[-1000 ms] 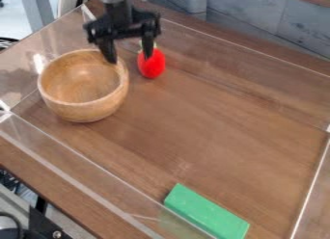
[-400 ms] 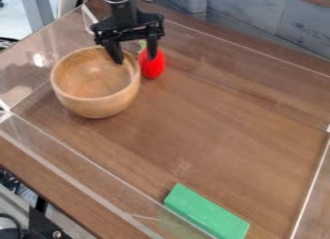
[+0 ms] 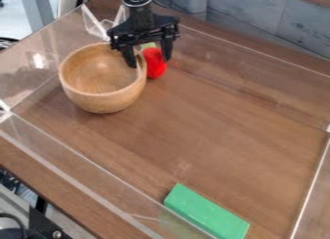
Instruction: Move the red fruit to the right
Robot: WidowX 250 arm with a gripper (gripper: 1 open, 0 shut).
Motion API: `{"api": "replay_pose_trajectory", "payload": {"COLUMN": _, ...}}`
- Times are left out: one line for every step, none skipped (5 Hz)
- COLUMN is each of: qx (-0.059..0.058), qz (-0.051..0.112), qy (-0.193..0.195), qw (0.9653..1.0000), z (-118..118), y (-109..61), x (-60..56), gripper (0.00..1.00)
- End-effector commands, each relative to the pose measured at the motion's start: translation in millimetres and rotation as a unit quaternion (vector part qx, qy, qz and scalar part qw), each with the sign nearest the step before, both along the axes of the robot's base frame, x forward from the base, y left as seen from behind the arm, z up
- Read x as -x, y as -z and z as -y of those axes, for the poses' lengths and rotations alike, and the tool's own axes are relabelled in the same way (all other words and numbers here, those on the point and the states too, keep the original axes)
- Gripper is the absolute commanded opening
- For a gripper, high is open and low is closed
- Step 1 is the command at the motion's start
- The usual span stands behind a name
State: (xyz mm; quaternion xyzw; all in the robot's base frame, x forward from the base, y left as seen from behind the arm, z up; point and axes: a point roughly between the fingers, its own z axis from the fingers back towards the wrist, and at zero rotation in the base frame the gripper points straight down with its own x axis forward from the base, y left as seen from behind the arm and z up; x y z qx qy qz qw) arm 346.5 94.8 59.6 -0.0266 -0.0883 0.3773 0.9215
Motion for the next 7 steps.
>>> {"api": "replay_pose_trajectory", "payload": {"qx": -0.006, "qz": 0.024, "qy": 0.012, "qw": 0.9996, "z": 5.4, "y": -25.8, "x": -16.9, "gripper": 1.0}}
{"api": "replay_pose_trajectory", "payload": {"qx": -0.002, "qz": 0.018, "qy": 0.028, "qw": 0.9994, "z": 11.3, "y": -33.0, "x": -21.0, "gripper": 1.0}}
{"api": "replay_pose_trajectory", "payload": {"qx": -0.005, "qz": 0.009, "qy": -0.017, "qw": 0.9998, "z": 8.0, "y": -29.9, "x": -20.9, "gripper": 1.0}}
{"api": "replay_pose_trajectory", "payload": {"qx": -0.006, "qz": 0.003, "qy": -0.024, "qw": 0.9997, "z": 10.4, "y": -23.3, "x": -22.3, "gripper": 0.0}}
{"api": "replay_pose_trajectory", "payload": {"qx": -0.007, "qz": 0.002, "qy": -0.026, "qw": 0.9996, "z": 17.1, "y": -24.3, "x": -23.6, "gripper": 0.0}}
{"api": "replay_pose_trajectory", "payload": {"qx": -0.009, "qz": 0.013, "qy": -0.025, "qw": 0.9996, "z": 30.9, "y": -39.3, "x": -23.9, "gripper": 0.0}}
{"api": "replay_pose_trajectory", "payload": {"qx": -0.01, "qz": 0.023, "qy": -0.007, "qw": 0.9997, "z": 38.1, "y": -46.6, "x": -24.5, "gripper": 0.0}}
